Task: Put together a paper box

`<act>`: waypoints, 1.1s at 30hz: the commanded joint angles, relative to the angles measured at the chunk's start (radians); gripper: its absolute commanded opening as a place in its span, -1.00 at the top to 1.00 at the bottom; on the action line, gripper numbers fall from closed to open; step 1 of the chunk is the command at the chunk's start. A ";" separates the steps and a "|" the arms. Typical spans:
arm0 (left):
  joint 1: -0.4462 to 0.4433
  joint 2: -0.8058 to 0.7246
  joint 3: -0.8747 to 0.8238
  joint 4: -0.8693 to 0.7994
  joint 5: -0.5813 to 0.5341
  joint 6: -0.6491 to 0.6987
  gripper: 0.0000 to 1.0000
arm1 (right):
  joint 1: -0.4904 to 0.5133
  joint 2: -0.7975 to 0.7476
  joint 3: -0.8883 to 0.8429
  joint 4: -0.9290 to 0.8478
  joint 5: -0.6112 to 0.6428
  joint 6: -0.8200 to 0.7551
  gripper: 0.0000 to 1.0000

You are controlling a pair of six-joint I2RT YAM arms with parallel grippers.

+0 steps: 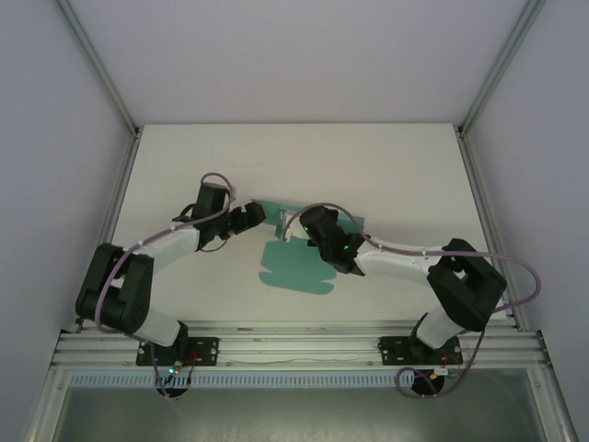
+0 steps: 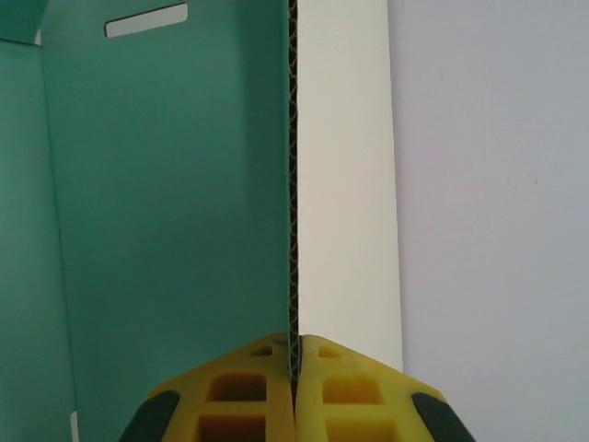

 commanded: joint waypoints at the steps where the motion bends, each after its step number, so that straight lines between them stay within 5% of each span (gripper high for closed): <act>1: 0.015 -0.059 0.045 -0.066 -0.083 0.236 -1.00 | -0.017 -0.042 -0.002 -0.010 -0.052 -0.060 1.00; 9: 0.019 0.030 0.175 -0.156 0.091 0.845 -1.00 | -0.030 -0.025 0.031 -0.038 -0.108 -0.102 1.00; 17: 0.018 0.167 0.354 -0.354 0.170 1.079 -0.96 | -0.031 -0.014 0.061 -0.079 -0.122 -0.085 1.00; 22: 0.017 0.209 0.383 -0.391 0.112 1.103 -0.42 | -0.032 0.002 0.068 -0.068 -0.119 -0.072 1.00; 28: 0.011 0.280 0.443 -0.437 0.105 1.096 -0.03 | -0.034 0.003 0.068 -0.060 -0.127 -0.056 1.00; 33: 0.003 0.289 0.458 -0.408 0.030 1.022 0.58 | -0.033 0.007 0.063 -0.046 -0.112 -0.048 1.00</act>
